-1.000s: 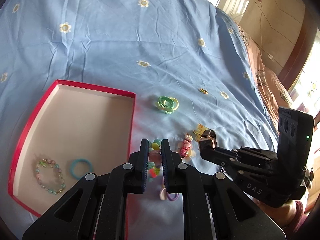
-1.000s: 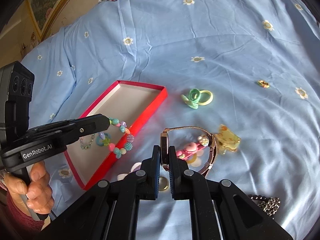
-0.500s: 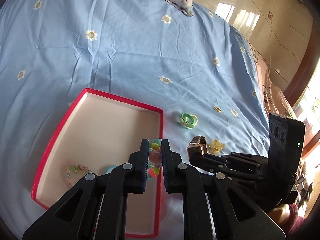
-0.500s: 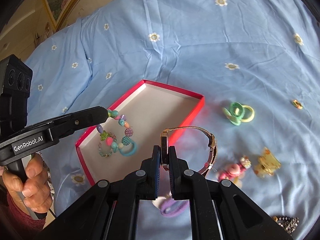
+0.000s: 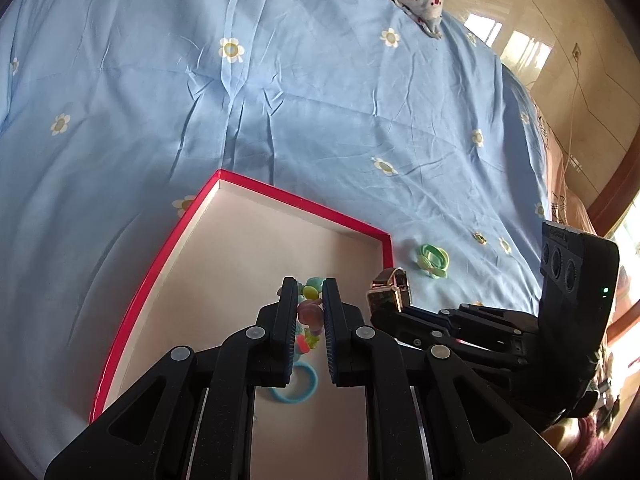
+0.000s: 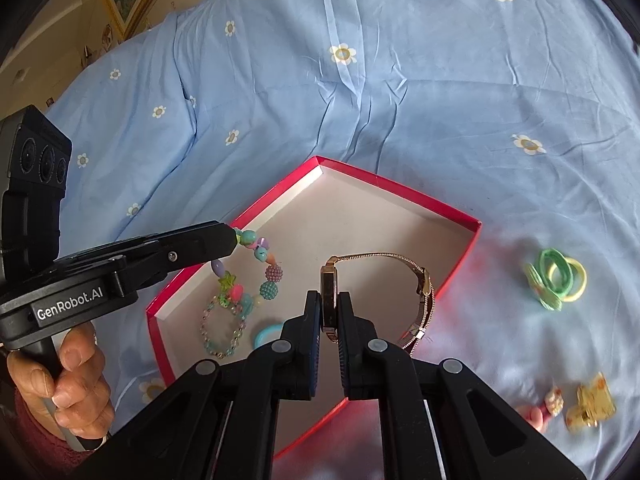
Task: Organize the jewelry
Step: 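Carry the candy-bead bracelet and gold watch into the red box, then open both tools to drop the bracelet and watch in the box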
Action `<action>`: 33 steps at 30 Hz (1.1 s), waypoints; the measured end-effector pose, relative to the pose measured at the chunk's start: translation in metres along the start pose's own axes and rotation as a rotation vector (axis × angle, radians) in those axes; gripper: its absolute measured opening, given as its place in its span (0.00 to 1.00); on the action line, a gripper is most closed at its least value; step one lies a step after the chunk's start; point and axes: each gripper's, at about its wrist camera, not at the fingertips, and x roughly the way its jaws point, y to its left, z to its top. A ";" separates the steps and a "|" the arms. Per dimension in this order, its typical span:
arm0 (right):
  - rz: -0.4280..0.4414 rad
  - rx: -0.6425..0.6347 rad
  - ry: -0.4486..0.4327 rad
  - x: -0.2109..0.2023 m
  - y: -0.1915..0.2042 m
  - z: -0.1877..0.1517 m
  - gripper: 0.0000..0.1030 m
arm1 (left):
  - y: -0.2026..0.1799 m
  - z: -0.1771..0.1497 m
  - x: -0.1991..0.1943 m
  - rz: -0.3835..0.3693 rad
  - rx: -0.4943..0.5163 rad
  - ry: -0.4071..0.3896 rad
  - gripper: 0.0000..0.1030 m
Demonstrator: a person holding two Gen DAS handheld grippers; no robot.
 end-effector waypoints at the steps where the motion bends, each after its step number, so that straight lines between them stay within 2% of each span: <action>1: -0.001 -0.003 0.007 0.005 0.000 0.002 0.07 | 0.002 0.001 0.003 -0.001 -0.002 0.001 0.11; 9: -0.018 -0.021 0.082 0.044 -0.006 0.008 0.07 | 0.029 0.003 0.035 0.007 -0.053 0.049 0.11; 13: -0.022 -0.031 0.106 0.057 -0.007 0.006 0.07 | 0.041 -0.001 0.043 0.036 -0.065 0.068 0.11; 19: -0.024 -0.060 0.121 0.068 -0.002 0.004 0.08 | 0.055 -0.008 0.054 0.113 -0.072 0.101 0.11; 33: -0.018 -0.063 0.128 0.074 0.001 0.004 0.12 | 0.059 -0.012 0.066 0.163 -0.080 0.153 0.11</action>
